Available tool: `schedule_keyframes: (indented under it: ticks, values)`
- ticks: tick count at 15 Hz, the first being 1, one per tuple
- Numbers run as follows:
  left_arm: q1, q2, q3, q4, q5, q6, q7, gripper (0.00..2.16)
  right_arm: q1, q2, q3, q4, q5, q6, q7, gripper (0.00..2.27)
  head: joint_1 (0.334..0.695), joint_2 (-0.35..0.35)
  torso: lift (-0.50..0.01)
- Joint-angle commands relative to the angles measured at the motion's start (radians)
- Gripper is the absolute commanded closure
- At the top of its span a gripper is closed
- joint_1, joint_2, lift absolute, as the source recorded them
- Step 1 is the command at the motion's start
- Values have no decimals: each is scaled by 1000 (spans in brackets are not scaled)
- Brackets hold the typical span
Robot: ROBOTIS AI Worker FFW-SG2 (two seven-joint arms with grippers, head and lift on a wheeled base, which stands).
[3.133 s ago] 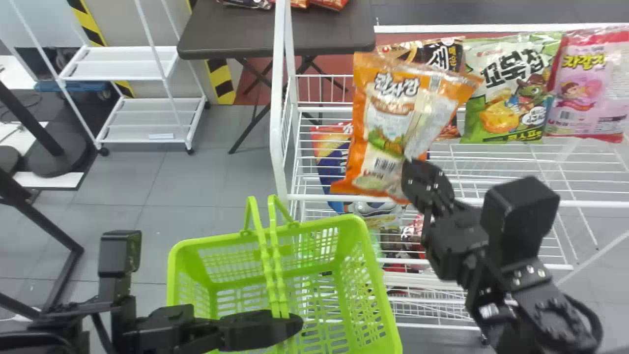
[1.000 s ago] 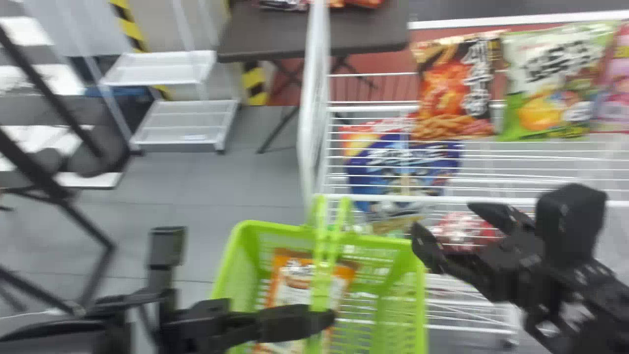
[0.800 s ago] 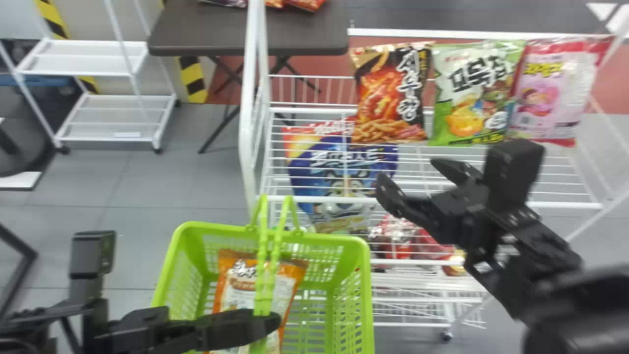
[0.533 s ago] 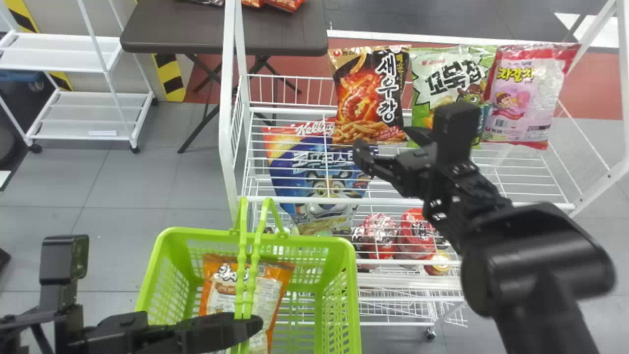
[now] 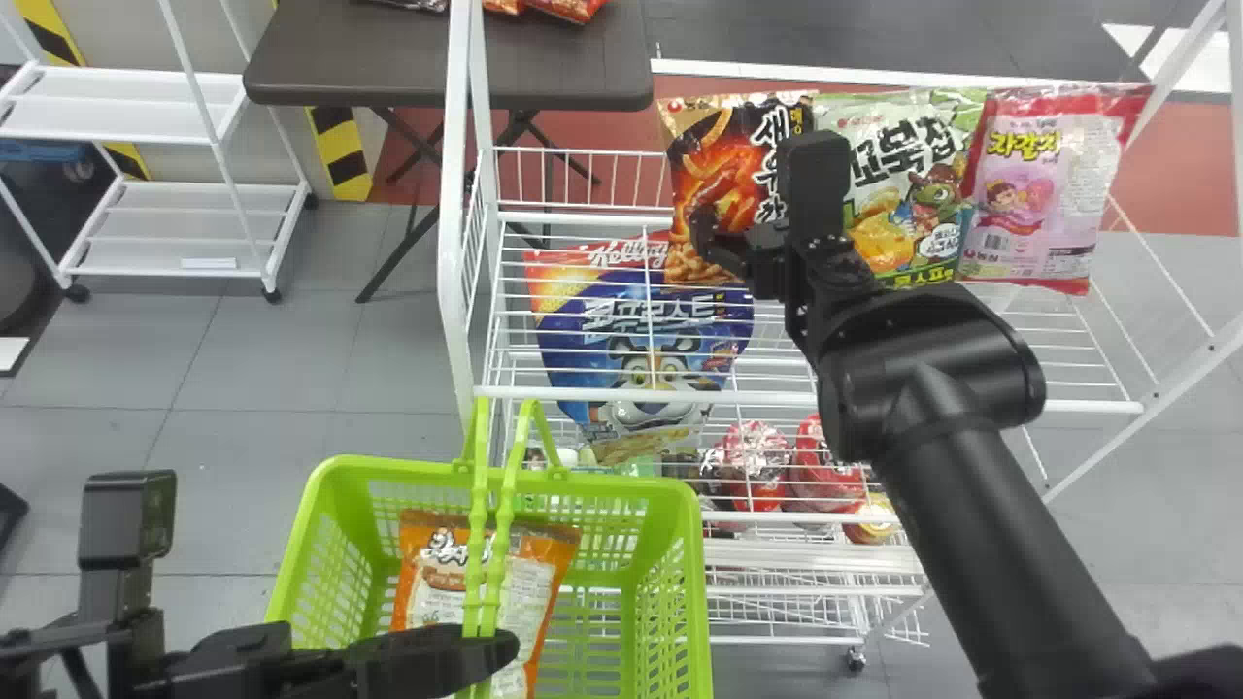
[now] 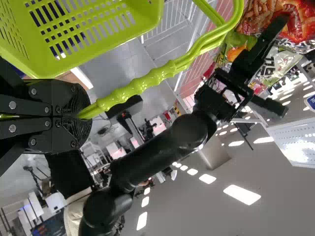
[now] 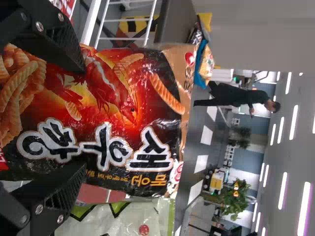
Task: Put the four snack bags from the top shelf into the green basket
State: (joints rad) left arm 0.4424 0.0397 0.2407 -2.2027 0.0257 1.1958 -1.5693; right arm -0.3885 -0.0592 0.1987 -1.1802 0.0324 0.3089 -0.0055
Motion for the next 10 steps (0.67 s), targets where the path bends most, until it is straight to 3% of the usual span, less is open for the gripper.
schedule_keyframes:
  ticks: [1, 2, 3, 7, 10]
  values:
    - [1, 2, 6, 1, 2, 0, -11, 2148, -6, 2, -4, 20, -5, -21, -1, 1750, 695, -78, -4]
    - [1, 2, 6, 1, 3, 0, -11, 2148, 8, 2, -7, 11, -9, -43, -24, 2189, 695, -77, -4]
    - [1, 2, 6, 0, 3, 0, -11, 2148, 31, 2, -10, -13, -17, -79, -27, 2250, 695, -76, -4]
    - [2, 3, 6, -2, 5, 0, -11, 2148, 129, -2, -32, -179, -42, -76, 2, 2253, 695, -74, -4]
    - [2, 3, 28, 1, 16, 0, -11, 2148, 266, -13, -67, -400, -129, 10, 55, 2250, 695, -69, -4]
